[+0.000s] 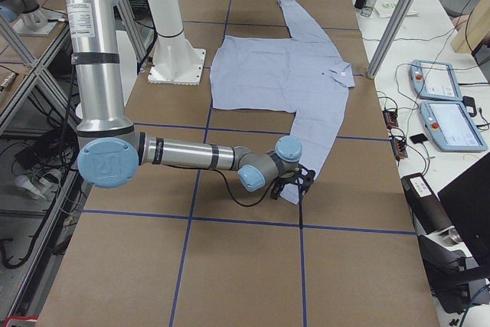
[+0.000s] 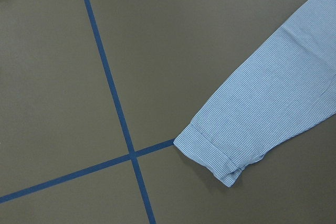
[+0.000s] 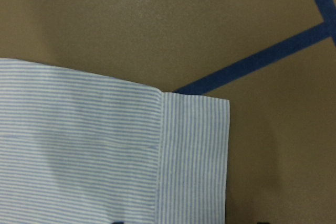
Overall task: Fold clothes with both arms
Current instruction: 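Lower the right gripper to the cuff of the nearby sleeve and grasp it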
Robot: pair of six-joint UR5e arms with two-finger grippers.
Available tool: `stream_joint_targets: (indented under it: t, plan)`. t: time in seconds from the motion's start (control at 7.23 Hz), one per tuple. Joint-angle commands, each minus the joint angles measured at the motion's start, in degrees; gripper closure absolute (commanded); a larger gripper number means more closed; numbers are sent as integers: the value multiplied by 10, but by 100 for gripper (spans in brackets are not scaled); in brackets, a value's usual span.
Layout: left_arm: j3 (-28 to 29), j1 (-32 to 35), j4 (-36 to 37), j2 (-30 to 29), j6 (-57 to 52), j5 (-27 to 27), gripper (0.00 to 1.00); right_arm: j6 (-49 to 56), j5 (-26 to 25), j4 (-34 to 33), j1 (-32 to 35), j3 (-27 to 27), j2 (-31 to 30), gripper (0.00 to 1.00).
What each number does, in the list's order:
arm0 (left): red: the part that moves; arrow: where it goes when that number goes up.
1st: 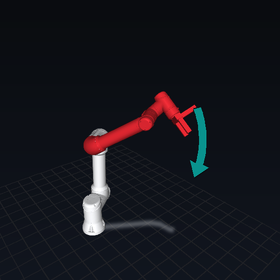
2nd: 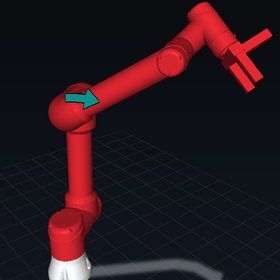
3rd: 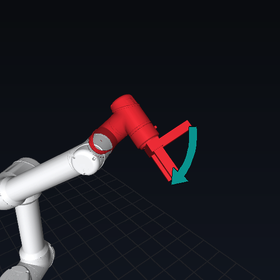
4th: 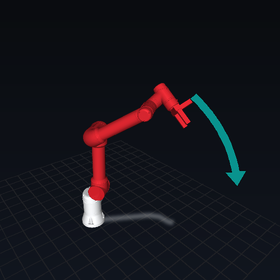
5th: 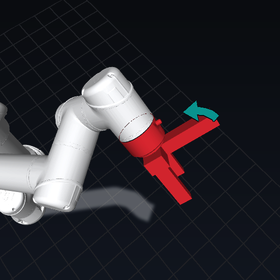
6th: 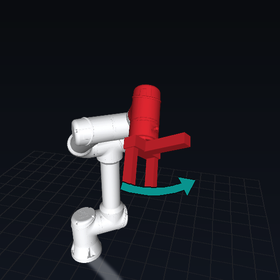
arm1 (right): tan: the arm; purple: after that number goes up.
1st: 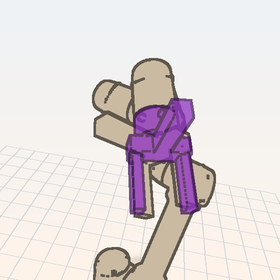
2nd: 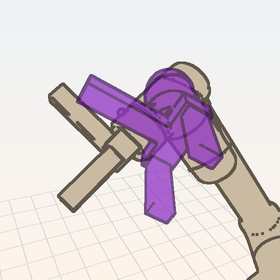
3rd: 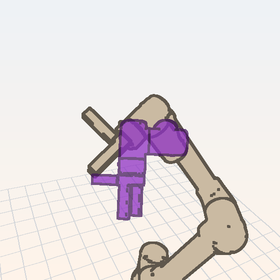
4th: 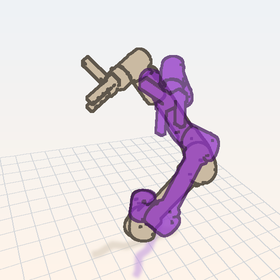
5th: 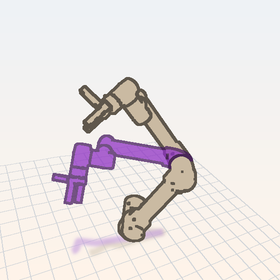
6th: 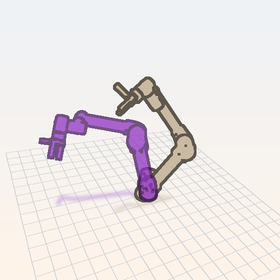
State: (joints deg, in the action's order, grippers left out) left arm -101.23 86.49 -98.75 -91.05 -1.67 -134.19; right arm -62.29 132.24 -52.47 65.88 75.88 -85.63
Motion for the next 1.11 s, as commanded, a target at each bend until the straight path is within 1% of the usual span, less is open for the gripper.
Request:
stream_joint_targets:
  t: [0.0, 0.28, 0.41, 0.55, 0.83, 0.97]
  plan:
    - [0, 0, 0, 0, 0, 0, 0, -9, -1, 1, 0, -9, 3, 12]
    - [0, 0, 0, 0, 0, 1, 0, -10, -1, 1, 0, -8, 3, 12]
    - [0, 0, 0, 0, 0, 1, 0, -12, 0, 1, -1, -7, 4, 18]
    - [0, 0, 0, 0, -1, 1, 0, -19, -1, 1, -5, -9, 3, 30]
    - [-1, 0, 0, 0, 0, 1, 0, -20, 0, 1, -7, -7, 3, 28]
    - [-1, 0, 0, 0, 0, 0, 0, -20, -1, 1, -7, -6, 3, 40]
